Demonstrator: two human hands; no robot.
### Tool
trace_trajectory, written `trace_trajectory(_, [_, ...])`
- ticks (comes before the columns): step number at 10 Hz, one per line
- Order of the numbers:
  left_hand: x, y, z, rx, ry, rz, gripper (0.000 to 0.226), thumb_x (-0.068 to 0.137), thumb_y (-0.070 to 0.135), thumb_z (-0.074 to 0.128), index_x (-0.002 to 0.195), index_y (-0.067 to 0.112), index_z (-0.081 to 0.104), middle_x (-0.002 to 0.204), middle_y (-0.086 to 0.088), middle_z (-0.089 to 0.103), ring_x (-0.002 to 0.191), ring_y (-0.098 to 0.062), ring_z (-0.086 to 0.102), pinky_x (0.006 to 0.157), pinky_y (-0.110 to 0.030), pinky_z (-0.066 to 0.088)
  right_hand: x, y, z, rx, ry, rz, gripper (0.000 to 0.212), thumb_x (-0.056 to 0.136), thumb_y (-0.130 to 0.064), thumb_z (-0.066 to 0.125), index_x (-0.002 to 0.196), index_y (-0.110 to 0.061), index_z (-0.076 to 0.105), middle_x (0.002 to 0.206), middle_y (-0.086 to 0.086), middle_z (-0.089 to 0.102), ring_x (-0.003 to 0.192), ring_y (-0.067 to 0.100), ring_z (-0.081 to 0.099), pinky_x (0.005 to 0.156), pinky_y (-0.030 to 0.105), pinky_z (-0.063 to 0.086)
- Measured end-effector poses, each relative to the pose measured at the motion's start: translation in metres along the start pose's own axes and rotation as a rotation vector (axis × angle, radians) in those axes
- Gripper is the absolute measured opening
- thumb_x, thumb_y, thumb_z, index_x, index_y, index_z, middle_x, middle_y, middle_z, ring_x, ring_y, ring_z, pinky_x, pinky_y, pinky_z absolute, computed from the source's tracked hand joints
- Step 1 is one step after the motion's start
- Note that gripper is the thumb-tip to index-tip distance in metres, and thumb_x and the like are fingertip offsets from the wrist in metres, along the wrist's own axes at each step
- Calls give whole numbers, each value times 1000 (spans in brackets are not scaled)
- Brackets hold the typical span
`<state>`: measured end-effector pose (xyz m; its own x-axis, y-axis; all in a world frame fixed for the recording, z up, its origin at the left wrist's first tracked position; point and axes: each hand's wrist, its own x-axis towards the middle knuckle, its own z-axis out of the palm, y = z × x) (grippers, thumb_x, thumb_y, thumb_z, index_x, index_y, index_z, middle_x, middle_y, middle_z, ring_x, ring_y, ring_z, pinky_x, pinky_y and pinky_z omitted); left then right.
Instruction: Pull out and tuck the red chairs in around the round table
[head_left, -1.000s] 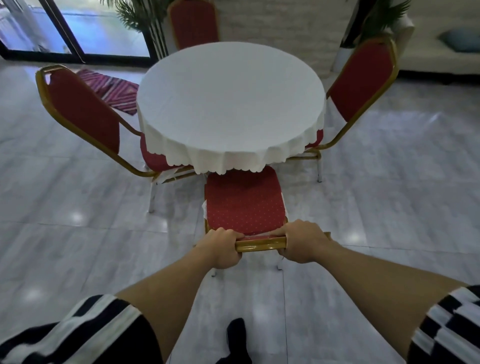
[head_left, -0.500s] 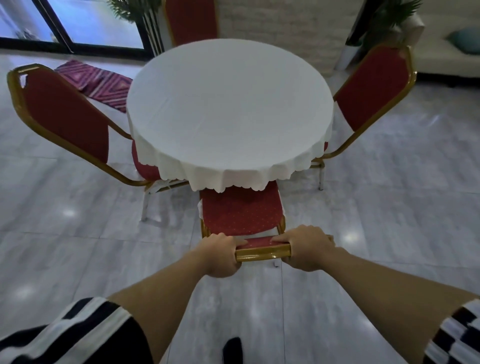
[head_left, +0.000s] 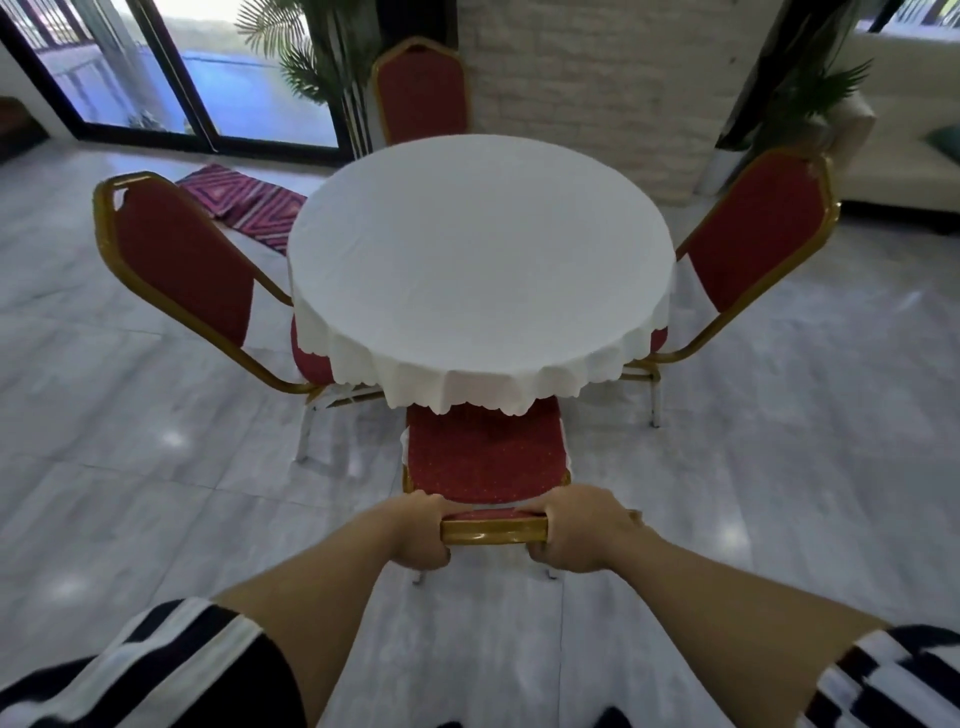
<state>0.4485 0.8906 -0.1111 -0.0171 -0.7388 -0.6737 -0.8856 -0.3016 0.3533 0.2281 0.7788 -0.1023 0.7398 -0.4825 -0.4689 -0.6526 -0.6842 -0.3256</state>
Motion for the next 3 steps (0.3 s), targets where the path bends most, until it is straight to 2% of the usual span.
trace_trajectory(1, [-1, 22, -19, 50, -145, -134, 69, 79, 49, 79, 142, 33, 55, 117, 3, 61, 106, -21, 60, 96, -39, 51, 0, 12, -11, 122, -104, -50, 46, 71, -64, 73, 109, -39, 72, 87, -16, 69, 78, 10, 63, 71, 32, 50])
trace_trajectory(2, [0, 61, -39, 125, -269, -249, 100, 58, 74, 81, 144, 30, 55, 135, 2, 60, 122, -26, 59, 107, -47, 48, -17, 35, -40, 165, -153, -56, 84, 63, -74, 82, 133, -29, 68, 120, -9, 73, 106, 14, 67, 93, 35, 54])
trace_trajectory(3, [9, 102, -78, 131, -206, -230, 128, 49, 87, 74, 156, 25, 42, 154, 3, 48, 142, -28, 46, 117, -50, 38, -27, 65, -81, 187, -88, -25, 96, 71, -68, 84, 149, -20, 55, 142, 0, 64, 127, 23, 61, 102, 34, 49])
